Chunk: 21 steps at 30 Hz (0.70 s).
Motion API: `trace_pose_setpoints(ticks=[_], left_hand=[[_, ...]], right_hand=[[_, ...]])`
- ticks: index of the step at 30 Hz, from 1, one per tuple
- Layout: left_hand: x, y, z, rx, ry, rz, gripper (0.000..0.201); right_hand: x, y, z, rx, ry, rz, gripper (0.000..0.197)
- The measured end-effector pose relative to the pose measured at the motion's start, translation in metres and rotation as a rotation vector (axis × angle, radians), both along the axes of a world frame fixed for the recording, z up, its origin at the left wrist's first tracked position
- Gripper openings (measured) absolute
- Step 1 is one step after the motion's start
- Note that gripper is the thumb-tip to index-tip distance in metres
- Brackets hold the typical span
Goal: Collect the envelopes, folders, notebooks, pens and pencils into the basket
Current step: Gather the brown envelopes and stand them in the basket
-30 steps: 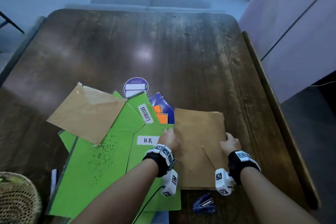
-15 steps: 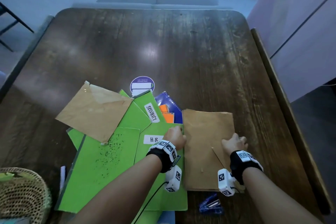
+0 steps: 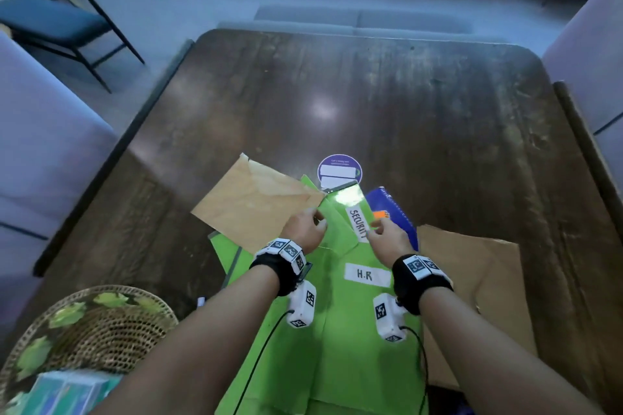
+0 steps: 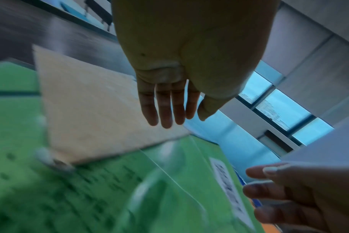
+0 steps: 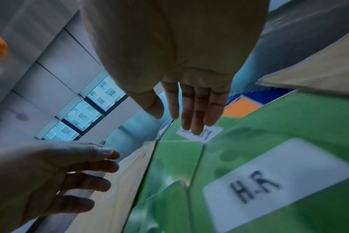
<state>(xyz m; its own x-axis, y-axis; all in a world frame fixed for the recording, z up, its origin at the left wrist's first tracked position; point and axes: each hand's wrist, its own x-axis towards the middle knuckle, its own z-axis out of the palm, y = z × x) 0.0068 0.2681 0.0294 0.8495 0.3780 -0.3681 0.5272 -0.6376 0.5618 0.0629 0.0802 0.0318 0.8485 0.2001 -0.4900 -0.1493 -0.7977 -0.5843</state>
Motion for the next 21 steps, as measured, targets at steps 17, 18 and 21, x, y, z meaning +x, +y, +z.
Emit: trace_pose_setpoints(ticks=[17,18,21], left_hand=[[-0.063,0.176,-0.058,-0.064,0.291,0.586,0.071],[-0.061,0.177,-0.061,-0.076,0.278,0.582,0.071],[-0.055,0.181,-0.065,-0.147,0.208,0.669,0.064]], right_hand=[[0.05,0.231,-0.044,-0.407,-0.148,0.567,0.066],[0.053,0.237,-0.048,-0.432,-0.134,0.565,0.068],[0.053,0.244,-0.057,-0.512,-0.18,0.576,0.061]])
